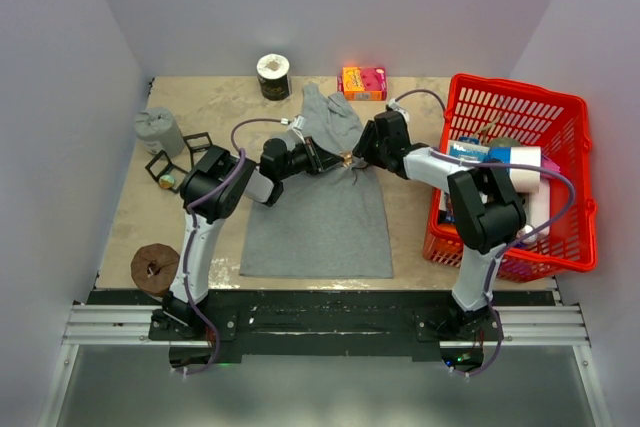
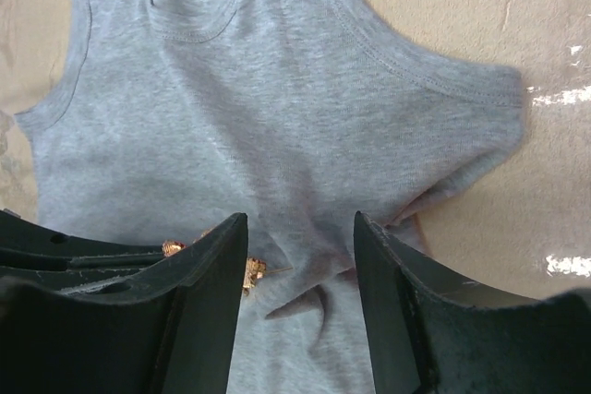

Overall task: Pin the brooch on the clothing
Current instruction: Pick up the flattened clothing from the center of the board.

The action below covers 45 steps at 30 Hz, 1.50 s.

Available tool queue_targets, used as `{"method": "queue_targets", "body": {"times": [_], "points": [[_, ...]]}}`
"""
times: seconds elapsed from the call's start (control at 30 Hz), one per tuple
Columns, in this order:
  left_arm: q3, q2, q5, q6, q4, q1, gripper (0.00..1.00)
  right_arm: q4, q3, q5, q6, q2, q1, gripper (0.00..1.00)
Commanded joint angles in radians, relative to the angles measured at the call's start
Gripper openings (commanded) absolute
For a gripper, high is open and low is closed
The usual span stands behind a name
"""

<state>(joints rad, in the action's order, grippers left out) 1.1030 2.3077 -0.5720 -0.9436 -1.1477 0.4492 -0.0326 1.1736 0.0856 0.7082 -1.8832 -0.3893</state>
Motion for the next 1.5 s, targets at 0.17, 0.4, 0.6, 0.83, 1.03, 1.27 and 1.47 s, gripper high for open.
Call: {"method": "queue_targets", "body": {"times": [0.17,0.4,0.6,0.83,1.03,1.27,1.47], "points": [[0.000,0.021,-0.012,-0.007,-0.072,0.002,0.00,-0.047,0.000,0.040,0.060,-0.030,0.029,0.43],[0.001,0.027,-0.014,-0.007,-0.072,0.002,0.00,-0.061,0.020,-0.004,0.053,-0.073,0.030,0.34],[0.006,0.032,-0.014,-0.011,-0.072,0.002,0.00,-0.073,0.015,-0.043,0.030,-0.083,0.030,0.32],[0.006,0.036,-0.022,-0.015,-0.078,0.002,0.00,-0.105,0.015,-0.084,0.028,-0.096,0.030,0.04],[-0.002,0.045,-0.029,-0.021,-0.090,0.002,0.00,-0.144,0.009,-0.135,0.054,-0.088,0.030,0.00],[-0.003,0.058,-0.035,-0.054,-0.124,0.009,0.00,-0.188,-0.015,-0.159,0.088,-0.062,0.030,0.00],[-0.005,0.068,-0.037,-0.070,-0.142,0.016,0.00,-0.194,-0.015,-0.165,0.097,-0.056,0.030,0.00]]}}
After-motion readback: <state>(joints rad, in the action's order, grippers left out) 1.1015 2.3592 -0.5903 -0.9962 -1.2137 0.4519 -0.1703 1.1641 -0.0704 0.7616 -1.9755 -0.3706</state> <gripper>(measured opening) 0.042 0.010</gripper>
